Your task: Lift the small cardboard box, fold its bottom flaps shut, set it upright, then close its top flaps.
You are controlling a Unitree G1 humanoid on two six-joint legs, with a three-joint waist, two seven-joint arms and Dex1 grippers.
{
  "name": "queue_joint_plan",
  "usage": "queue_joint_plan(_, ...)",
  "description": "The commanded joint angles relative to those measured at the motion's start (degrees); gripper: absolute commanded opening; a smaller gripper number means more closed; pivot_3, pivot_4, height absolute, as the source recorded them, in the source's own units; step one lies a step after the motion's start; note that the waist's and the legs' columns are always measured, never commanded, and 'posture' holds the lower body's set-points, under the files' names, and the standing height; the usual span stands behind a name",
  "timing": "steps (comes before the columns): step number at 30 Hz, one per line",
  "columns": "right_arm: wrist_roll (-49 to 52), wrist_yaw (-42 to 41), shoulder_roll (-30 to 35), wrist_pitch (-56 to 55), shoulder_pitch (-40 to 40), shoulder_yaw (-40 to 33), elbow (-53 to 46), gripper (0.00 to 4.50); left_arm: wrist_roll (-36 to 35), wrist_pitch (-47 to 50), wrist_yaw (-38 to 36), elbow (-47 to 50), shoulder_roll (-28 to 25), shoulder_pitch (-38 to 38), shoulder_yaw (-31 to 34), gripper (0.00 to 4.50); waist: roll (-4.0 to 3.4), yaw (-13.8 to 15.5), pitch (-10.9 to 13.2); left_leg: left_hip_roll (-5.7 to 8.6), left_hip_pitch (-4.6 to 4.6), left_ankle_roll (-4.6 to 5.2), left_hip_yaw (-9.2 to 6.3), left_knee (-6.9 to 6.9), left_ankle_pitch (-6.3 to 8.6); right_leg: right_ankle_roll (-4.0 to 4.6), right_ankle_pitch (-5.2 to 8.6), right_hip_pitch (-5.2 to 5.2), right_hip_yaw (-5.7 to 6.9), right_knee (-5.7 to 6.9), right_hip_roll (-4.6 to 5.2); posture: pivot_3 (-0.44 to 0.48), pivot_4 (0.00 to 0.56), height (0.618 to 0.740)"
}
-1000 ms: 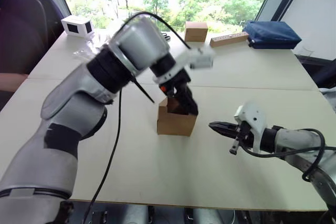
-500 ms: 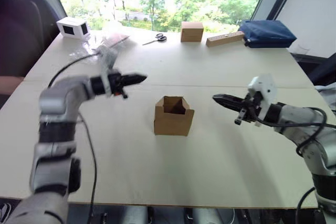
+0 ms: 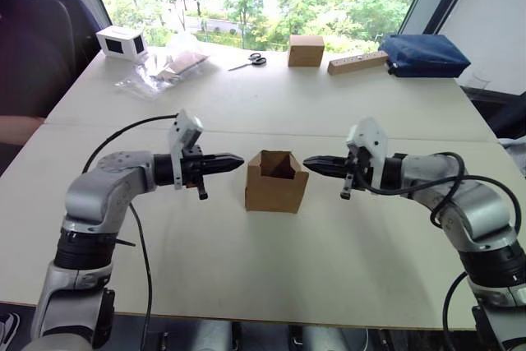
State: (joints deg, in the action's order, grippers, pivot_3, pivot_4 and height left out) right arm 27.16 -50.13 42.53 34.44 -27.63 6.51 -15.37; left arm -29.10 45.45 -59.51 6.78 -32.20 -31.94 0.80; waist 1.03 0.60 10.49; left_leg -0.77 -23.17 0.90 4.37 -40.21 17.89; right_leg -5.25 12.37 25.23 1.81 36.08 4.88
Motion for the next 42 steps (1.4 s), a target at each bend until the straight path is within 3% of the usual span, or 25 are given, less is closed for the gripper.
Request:
queue_joint_plan(1, -3.4, -1.2, -0.9, -3.4, -2.1, 1.9, 0.0, 0.0, 1.6, -4.0, -0.1, -1.7, 1.5, -2.5, -3.2, 0.14, 0.0, 0.0, 0.0, 0.0, 0.0, 0.0, 0.0, 0.0, 0.0, 0.0, 0.0, 0.0, 0.0, 0.0, -0.01, 0.0, 0.15, 0.74)
queue_joint_plan(12, -9.7, -2.1, -4.5, -6.8, -4.1, 5.8, 4.3, 0.0, 7.9, -11.4, -1.1, -7.5, 2.2, -4.0, -10.7, 0.14, 0.0, 0.0, 0.0, 0.0, -0.01, 0.0, 0.01, 0.0, 0.0, 0.0, 0.0, 0.01, 0.0, -0.01, -0.04, 0.0, 0.15, 0.74)
queue_joint_plan(34, -12.3, -5.0, -5.5, -4.1, -4.3, 6.8, 5.1, 0.0, 9.3, -14.0, -1.6, -9.5, 2.0, -3.5, -10.8, 0.14, 0.0, 0.0, 0.0, -0.02, 0.0, 0.0, 0.0, 0.0, 0.0, 0.0, 0.0, 0.0, 0.0, -0.01, -0.05, 0.0, 0.15, 0.74)
queue_joint_plan(42, -12.0, -4.5, -5.7, -3.6, -4.5, 5.8, 5.0, 0.0, 6.4, -12.1, -3.5, -9.8, 0.6, -5.4, -8.4, 0.14, 0.0, 0.0, 0.0, -0.03, 0.0, 0.0, 0.0, 0.0, 0.0, 0.0, 0.0, 0.0, 0.0, -0.01, -0.06, 0.0, 0.15, 0.74)
